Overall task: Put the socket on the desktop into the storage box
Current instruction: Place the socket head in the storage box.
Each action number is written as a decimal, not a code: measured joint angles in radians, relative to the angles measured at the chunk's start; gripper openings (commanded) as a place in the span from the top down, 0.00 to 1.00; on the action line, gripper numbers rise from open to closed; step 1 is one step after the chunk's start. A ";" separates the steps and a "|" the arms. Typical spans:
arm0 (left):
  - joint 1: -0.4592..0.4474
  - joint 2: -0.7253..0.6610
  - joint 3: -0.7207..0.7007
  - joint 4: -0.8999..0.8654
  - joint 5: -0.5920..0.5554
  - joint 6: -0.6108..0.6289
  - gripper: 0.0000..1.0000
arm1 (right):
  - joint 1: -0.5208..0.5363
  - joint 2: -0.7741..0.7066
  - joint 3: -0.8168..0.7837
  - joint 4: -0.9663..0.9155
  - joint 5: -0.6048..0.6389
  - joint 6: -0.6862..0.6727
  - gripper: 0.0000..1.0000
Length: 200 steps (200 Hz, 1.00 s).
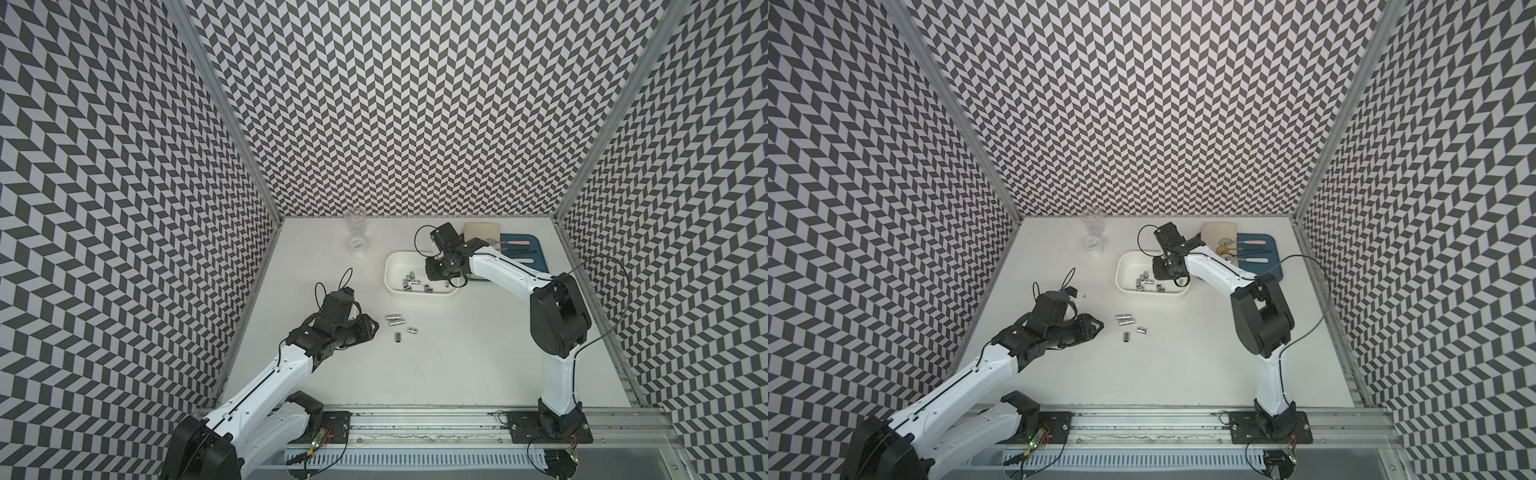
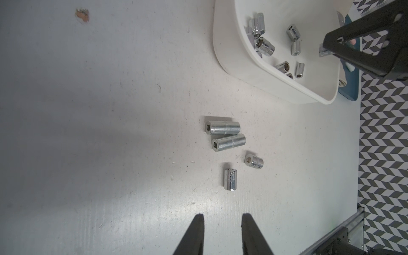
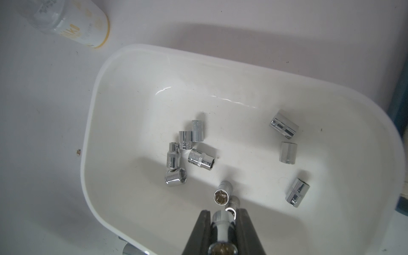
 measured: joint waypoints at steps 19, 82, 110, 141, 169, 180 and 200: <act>0.000 0.000 0.000 0.000 0.002 0.000 0.68 | -0.002 0.027 0.011 0.005 -0.008 0.000 0.86; 0.000 0.000 0.000 0.000 0.002 0.000 0.67 | -0.006 0.124 0.087 0.010 -0.039 0.000 0.84; 0.000 0.000 0.000 0.000 0.001 0.000 0.67 | -0.006 0.146 0.100 0.011 -0.051 0.003 0.81; 0.000 0.000 0.000 0.000 0.001 0.000 0.67 | -0.007 0.150 0.101 0.013 -0.060 0.010 0.75; 0.000 0.005 0.000 0.000 0.001 0.000 0.68 | -0.007 0.150 0.101 0.014 -0.067 0.015 0.70; 0.000 0.006 0.000 0.000 0.001 0.000 0.68 | -0.007 0.149 0.101 0.016 -0.068 0.016 0.69; 0.000 0.006 0.000 0.000 0.001 0.000 0.68 | -0.008 0.146 0.101 0.016 -0.068 0.017 0.67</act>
